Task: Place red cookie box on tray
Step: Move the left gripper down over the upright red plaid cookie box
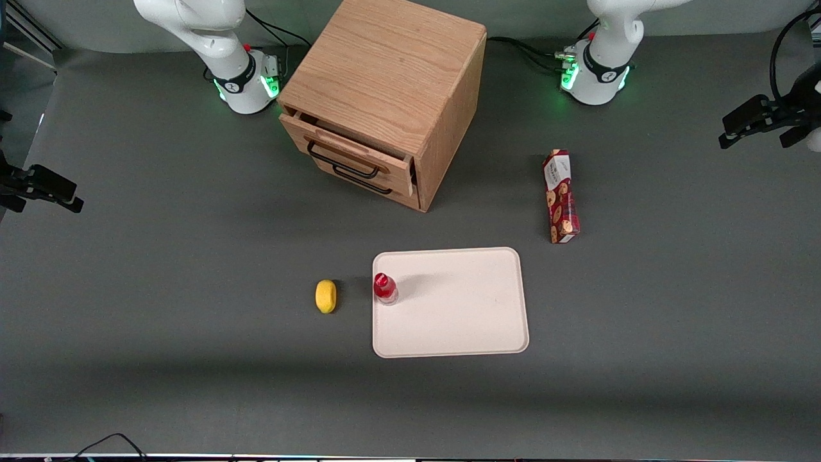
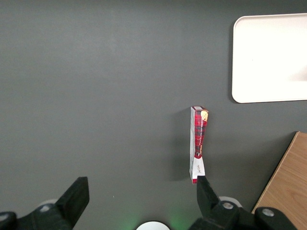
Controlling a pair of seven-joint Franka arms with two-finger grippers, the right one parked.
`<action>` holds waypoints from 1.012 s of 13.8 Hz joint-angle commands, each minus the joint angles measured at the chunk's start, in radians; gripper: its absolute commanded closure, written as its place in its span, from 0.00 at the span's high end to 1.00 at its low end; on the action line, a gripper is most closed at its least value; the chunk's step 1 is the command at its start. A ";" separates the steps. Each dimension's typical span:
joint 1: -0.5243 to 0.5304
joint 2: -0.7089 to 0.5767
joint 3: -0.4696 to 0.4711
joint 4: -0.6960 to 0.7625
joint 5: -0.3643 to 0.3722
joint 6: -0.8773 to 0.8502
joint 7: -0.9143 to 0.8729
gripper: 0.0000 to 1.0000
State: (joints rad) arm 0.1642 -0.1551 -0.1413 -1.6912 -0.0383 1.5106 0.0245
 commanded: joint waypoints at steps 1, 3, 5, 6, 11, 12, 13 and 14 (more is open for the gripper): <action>-0.011 0.005 -0.001 0.010 0.001 -0.012 0.012 1.00; -0.015 0.016 -0.006 -0.007 0.001 -0.001 0.009 1.00; -0.018 0.028 -0.026 -0.071 -0.008 0.019 -0.006 1.00; -0.018 0.026 -0.053 -0.127 -0.014 0.055 -0.009 1.00; -0.014 0.016 -0.211 -0.408 -0.014 0.285 -0.178 1.00; -0.014 0.014 -0.215 -0.476 -0.015 0.354 -0.178 1.00; -0.014 0.009 -0.216 -0.543 -0.017 0.438 -0.178 1.00; -0.014 0.006 -0.230 -0.605 -0.017 0.524 -0.178 1.00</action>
State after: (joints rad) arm 0.1489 -0.1006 -0.3688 -2.1555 -0.0461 1.8981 -0.1483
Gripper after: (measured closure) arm 0.000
